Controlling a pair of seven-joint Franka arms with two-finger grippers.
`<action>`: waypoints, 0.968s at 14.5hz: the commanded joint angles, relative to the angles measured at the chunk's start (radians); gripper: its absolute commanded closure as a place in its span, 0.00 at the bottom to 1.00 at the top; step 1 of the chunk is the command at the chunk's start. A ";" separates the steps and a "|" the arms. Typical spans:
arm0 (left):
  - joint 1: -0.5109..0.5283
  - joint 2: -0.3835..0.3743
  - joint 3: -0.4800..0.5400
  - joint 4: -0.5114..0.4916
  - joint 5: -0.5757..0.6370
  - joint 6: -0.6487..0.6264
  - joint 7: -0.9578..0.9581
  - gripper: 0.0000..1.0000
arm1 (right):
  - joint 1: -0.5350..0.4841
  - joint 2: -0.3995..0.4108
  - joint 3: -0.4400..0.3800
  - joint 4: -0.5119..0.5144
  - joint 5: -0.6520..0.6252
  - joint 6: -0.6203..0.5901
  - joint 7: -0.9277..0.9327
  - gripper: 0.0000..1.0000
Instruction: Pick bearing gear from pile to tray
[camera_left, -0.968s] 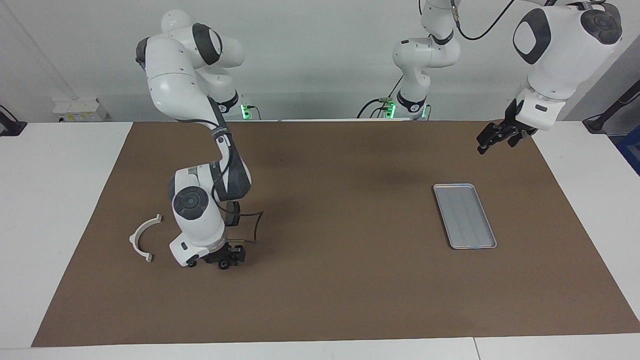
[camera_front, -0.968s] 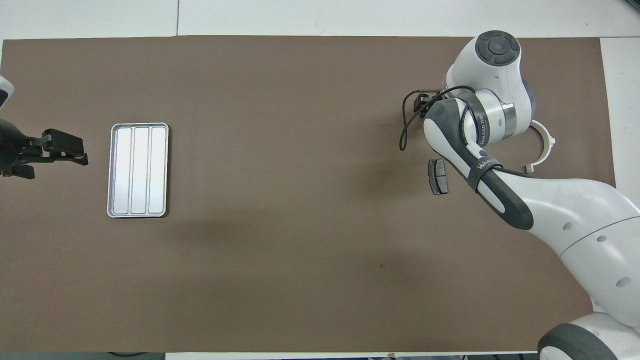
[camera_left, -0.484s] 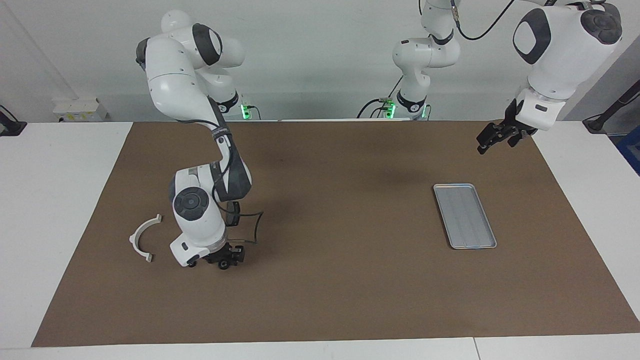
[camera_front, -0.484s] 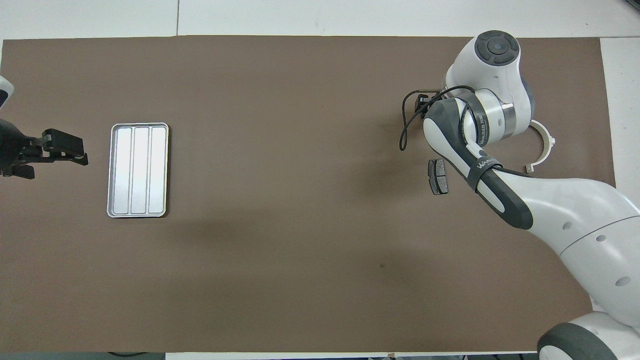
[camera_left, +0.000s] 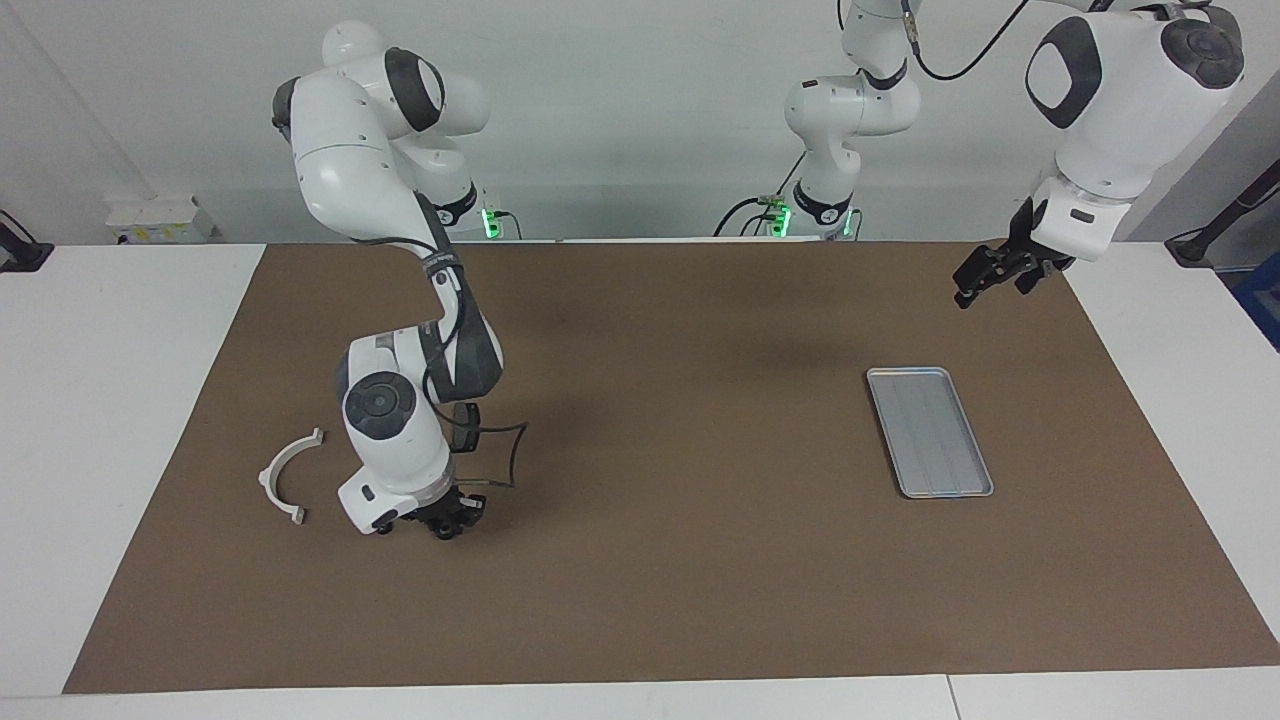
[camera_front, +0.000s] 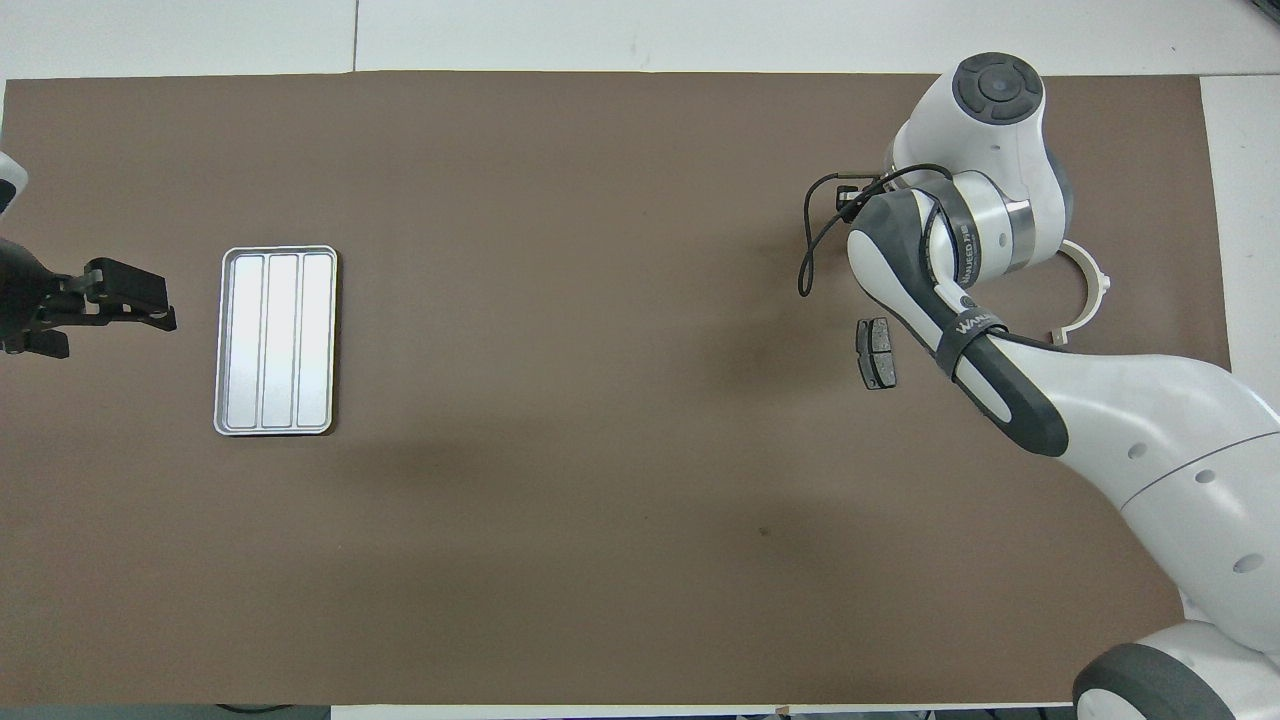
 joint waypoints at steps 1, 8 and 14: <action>0.003 -0.020 -0.001 -0.013 -0.013 0.000 0.005 0.00 | -0.008 0.042 0.012 0.031 -0.033 0.002 0.019 1.00; 0.003 -0.020 -0.001 -0.013 -0.013 0.000 0.005 0.00 | 0.064 0.030 0.012 0.145 -0.012 -0.153 0.076 1.00; 0.003 -0.020 0.000 -0.013 -0.013 0.000 0.005 0.00 | 0.270 0.015 0.013 0.229 0.062 -0.239 0.538 1.00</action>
